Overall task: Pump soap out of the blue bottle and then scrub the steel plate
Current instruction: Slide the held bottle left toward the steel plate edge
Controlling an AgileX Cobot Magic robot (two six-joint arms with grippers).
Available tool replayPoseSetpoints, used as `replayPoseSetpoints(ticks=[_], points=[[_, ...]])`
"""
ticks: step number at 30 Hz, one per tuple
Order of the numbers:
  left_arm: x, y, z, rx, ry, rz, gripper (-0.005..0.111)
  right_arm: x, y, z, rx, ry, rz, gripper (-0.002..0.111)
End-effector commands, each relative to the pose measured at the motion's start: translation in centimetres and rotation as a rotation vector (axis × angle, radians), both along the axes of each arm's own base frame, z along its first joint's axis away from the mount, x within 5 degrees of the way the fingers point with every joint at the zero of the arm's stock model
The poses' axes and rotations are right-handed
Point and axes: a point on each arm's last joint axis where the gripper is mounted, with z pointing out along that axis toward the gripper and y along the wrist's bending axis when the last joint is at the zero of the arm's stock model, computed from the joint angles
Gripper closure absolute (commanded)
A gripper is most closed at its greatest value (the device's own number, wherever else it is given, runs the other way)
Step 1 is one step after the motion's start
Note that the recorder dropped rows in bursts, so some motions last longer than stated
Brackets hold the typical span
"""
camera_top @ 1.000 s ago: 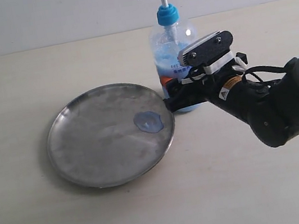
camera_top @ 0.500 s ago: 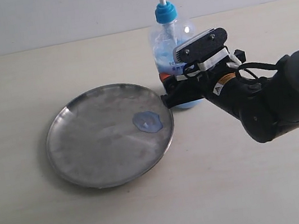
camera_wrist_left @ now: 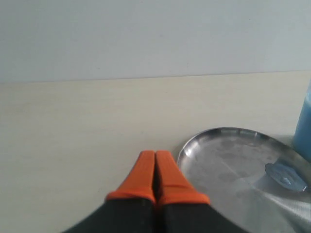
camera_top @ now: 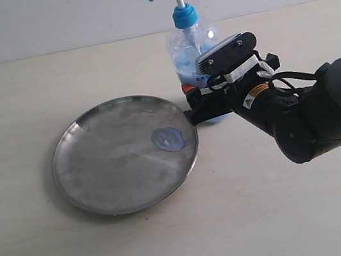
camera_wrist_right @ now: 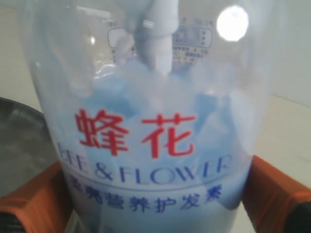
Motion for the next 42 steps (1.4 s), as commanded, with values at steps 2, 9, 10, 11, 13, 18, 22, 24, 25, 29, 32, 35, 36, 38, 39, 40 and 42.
replayPoseSetpoints(ticks=[2, 9, 10, 11, 13, 18, 22, 24, 25, 29, 32, 35, 36, 38, 39, 40, 42], points=[[1.7, -0.5, 2.9, -0.006, -0.015, -0.006, 0.107, 0.6, 0.5, 2.3, 0.002, -0.193, 0.028, 0.108], [2.4, -0.6, 3.8, -0.005, -0.012, -0.005, 0.107, 0.6, 0.8, 2.5, -0.01, -0.221, 0.065, 0.108], [2.4, -0.6, 3.8, -0.005, -0.012, -0.005, 0.107, 0.6, 0.8, 2.5, -0.014, -0.222, 0.068, 0.108], [2.4, -0.6, 3.8, -0.005, -0.012, -0.005, 0.107, 0.6, 0.8, 2.5, -0.025, -0.23, 0.075, 0.108], [2.4, -0.6, 3.8, -0.005, -0.012, -0.005, 0.107, 0.6, 0.8, 2.6, -0.037, -0.238, 0.078, 0.108], [2.4, -0.6, 3.8, -0.005, -0.012, -0.005, 0.107, 0.6, 0.9, 2.6, -0.037, -0.242, 0.082, 0.108], [2.4, -0.6, 3.8, -0.005, -0.012, -0.005, 0.107, 0.6, 0.9, 2.7, -0.041, -0.25, 0.082, 0.108], [2.4, -0.6, 3.8, -0.005, -0.012, -0.005, 0.107, 0.6, 0.9, 2.8, -0.039, -0.259, 0.081, 0.108], [2.4, -0.6, 3.9, -0.009, -0.029, -0.007, 0.107, 0.6, 0.9, 2.7, -0.04, -0.261, 0.083, 0.108], [2.6, -0.8, 4.9, -0.026, -0.134, -0.02, 0.107, 0.7, 0.9, 2.0, -0.052, -0.274, 0.082, 0.108], [2.6, -0.8, 4.9, -0.027, -0.141, -0.021, 0.107, 0.7, 0.9, 1.4, -0.055, -0.281, 0.081, 0.108], [2.6, -0.8, 4.9, -0.027, -0.141, -0.021, 0.107, 0.9, 1.0, 1.1, -0.059, -0.273, 0.082, 0.108], [2.6, -0.8, 4.9, -0.027, -0.141, -0.021, 0.107, 1.0, 1.0, 1.0, -0.06, -0.269, 0.083, 0.108], [2.6, -0.8, 4.9, -0.027, -0.141, -0.021, 0.107, 1.0, 1.1, 1.0, -0.063, -0.274, 0.086, 0.108], [2.6, -0.8, 4.9, -0.027, -0.141, -0.021, 0.107, 1.0, 1.1, 1.0, -0.066, -0.275, 0.09, 0.108], [2.6, -0.8, 5.0, -0.03, -0.143, -0.02, 0.107, 1.1, 1.1, 1.0, -0.065, -0.277, 0.09, 0.108], [2.6, -0.8, 4.9, -0.035, -0.137, -0.02, 0.107, 1.0, 1.1, 1.1, -0.064, -0.281, 0.09, 0.108]])
